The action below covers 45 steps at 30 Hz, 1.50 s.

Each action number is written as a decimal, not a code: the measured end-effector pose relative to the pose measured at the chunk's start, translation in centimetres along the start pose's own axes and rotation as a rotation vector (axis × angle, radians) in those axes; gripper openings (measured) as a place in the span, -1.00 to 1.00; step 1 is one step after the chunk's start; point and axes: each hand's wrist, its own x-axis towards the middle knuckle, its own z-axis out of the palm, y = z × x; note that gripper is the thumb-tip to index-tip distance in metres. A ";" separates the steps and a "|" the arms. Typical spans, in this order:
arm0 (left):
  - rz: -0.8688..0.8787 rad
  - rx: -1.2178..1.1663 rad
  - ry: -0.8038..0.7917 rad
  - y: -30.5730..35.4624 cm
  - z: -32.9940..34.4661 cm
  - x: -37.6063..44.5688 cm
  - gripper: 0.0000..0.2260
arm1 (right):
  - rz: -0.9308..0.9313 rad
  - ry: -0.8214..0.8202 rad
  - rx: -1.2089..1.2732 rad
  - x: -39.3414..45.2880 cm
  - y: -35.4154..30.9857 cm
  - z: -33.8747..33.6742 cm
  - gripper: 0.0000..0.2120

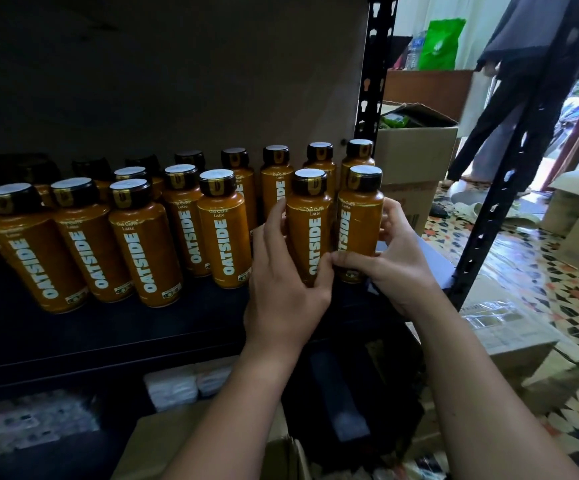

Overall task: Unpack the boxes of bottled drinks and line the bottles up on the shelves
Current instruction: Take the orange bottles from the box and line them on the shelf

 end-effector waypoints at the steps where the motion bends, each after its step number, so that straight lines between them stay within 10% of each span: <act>1: -0.004 0.018 0.008 0.0 0.0 0.0 -0.21 | 0.007 0.009 0.003 0.0 0.1 0.0 -0.12; 45: -0.168 0.181 0.002 -0.2 0.3 0.1 -0.30 | -0.008 -0.009 0.029 -0.1 0.0 0.2 -0.13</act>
